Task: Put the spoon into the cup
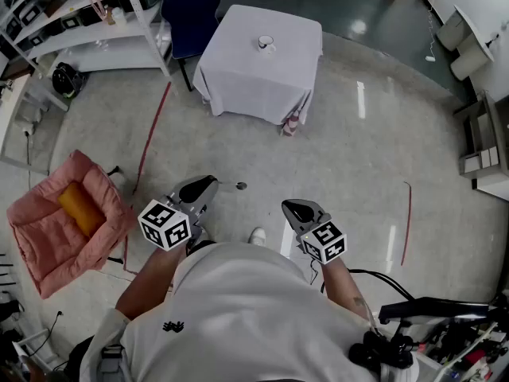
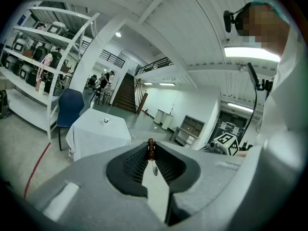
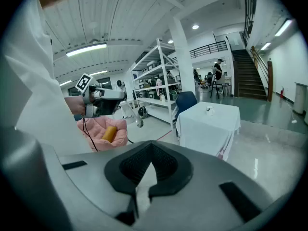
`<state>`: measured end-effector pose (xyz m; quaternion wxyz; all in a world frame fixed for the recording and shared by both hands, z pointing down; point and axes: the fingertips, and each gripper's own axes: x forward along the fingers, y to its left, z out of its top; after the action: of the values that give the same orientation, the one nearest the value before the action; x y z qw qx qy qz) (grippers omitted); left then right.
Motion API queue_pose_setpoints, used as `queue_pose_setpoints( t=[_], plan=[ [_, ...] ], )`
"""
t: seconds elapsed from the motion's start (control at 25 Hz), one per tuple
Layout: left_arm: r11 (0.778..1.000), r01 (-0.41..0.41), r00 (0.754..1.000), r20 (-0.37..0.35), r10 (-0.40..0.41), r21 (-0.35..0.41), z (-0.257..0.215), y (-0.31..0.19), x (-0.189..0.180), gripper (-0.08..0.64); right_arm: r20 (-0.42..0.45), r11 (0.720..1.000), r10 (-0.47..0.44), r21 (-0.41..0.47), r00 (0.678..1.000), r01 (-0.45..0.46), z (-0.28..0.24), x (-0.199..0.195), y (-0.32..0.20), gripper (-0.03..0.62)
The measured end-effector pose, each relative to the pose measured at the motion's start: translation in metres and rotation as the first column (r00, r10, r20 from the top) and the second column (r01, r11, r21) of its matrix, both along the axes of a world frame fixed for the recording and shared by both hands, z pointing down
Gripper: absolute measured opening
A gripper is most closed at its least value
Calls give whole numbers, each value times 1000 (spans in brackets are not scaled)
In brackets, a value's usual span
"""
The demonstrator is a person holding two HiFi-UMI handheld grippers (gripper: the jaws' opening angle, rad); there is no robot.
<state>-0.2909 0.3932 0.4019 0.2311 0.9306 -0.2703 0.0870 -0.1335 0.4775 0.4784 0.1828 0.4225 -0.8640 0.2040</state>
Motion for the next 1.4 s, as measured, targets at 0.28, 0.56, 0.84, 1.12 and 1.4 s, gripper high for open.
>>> queue_pose_setpoints(
  t=[0.28,0.56,0.84,1.12,1.4],
  plan=[
    [999,-11,999,40,10,36,2,-21,75,49,8,999,42,-5,999,-42,19,79,-1,6],
    [998,-50,997,62,48,24,4,-59,122,49,71,993,118,-21,990,-117,29,123,-30,8],
    [998,-57,998,-20,57,-8,12,-168,148,49,8,986,164,11,986,-164,17,144,-127,67],
    [998,-68,997,-36,68,3,14,-304,149,49,-62,980,197,34,978,-195,3,155,-256,124],
    [998,22,999,-43,-25,-57,43,-431,135,49,-48,985,172,23,984,-171,9,130,-371,90]
  ],
)
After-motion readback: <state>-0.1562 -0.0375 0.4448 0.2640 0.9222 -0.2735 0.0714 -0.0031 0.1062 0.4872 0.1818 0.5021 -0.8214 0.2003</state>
